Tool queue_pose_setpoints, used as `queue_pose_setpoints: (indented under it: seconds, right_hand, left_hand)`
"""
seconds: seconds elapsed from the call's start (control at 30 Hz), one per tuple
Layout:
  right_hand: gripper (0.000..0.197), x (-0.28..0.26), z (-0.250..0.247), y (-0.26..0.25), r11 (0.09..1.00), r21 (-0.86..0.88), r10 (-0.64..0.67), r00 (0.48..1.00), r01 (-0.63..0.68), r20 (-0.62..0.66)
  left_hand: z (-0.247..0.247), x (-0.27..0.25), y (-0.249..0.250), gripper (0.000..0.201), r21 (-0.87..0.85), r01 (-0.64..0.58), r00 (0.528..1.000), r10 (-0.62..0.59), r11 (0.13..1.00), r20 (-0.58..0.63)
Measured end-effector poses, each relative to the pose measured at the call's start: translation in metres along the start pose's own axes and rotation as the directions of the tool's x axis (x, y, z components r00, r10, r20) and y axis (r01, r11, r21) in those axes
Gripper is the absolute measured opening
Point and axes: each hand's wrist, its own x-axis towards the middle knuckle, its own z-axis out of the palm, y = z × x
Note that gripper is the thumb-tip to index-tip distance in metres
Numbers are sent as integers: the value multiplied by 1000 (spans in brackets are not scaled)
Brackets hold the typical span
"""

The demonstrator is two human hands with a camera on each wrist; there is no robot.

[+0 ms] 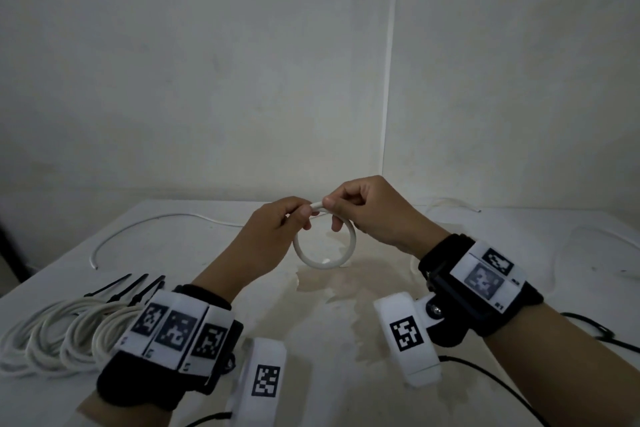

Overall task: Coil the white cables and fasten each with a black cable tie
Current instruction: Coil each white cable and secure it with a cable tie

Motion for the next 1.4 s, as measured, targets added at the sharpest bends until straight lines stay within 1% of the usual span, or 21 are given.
queue_pose_setpoints:
  seconds: [0.1,0.17,0.2,0.27,0.33,0.4,0.47,0.57,0.6,0.7,0.8,0.83,0.87,0.93,1.03,1.13,1.2,1.27,1.33,1.37,1.4]
  right_hand:
    - [19,-1,1,5,999,-32,-17,999,16,-36]
    - [22,-1,1,7,998,-52,-29,997,25,-75]
    - [24,-2,1,8,998,-61,-30,995,25,-93]
    - [26,-2,-3,11,997,-76,-24,991,14,-128]
    - [26,-3,-6,15,997,-82,-7,988,-5,-154]
    - [27,-4,-6,17,995,-96,5,987,-21,-162]
    - [27,-5,-5,18,993,-110,13,985,-32,-171]
    - [25,-7,-5,18,995,-92,23,983,-41,-184]
    - [24,-7,-5,18,996,-82,22,982,-38,-187]
    - [22,-8,-7,17,999,-40,11,981,-19,-191]
    - [21,-11,-5,16,1000,-19,-1,983,-2,-186]
    - [21,-12,-4,16,1000,-13,-5,983,3,-183]
    - [21,-13,-3,16,1000,-6,-10,984,9,-180]
    - [19,-15,-1,15,1000,15,-12,983,15,-182]
    - [16,-17,-2,10,998,62,12,986,-1,-164]
    - [16,-18,-3,2,995,84,67,996,-61,-65]
    - [16,-18,-4,-1,990,98,100,995,-97,-27]
    - [16,-18,-5,-2,988,105,114,993,-111,-23]
    - [16,-18,-6,-1,987,113,117,993,-114,-23]
    - [16,-18,-6,-1,987,114,120,993,-116,-23]
    - [16,-18,-7,0,986,114,125,992,-121,-23]
  left_hand:
    - [1,3,0,28,120,-67,998,67,990,7]
    - [2,3,2,23,138,-55,998,58,989,-23]
    - [2,3,3,23,110,-31,998,37,993,-53]
    - [-2,2,3,25,-21,51,994,-53,998,-100]
    - [-7,1,2,28,-168,162,981,-177,973,-83]
    - [-11,0,2,29,-218,240,967,-253,946,-31]
    - [-12,-1,3,27,-248,265,963,-271,932,8]
    - [-12,-5,5,21,-391,281,959,-274,876,74]
    - [-11,-6,4,17,-415,272,961,-264,868,79]
    - [-5,-9,2,2,-465,234,968,-249,854,29]
    - [2,-10,4,22,-562,236,969,-232,793,80]
    - [5,-11,6,26,-580,242,969,-223,778,105]
    - [6,-11,9,26,-573,243,970,-211,783,124]
    - [9,-11,13,15,-490,217,976,-192,844,102]
    - [11,-9,8,6,-243,91,993,-107,966,-55]
    - [16,-9,2,6,-45,3,981,-11,999,-194]
    - [18,-9,-2,8,50,-47,965,58,998,-257]
    - [17,-8,-5,17,215,-124,942,182,969,-280]
    - [15,-6,-8,27,441,-183,914,317,879,-253]
    - [15,-5,-9,26,515,-187,902,354,836,-246]
    - [15,-5,-9,22,550,-180,896,367,815,-251]
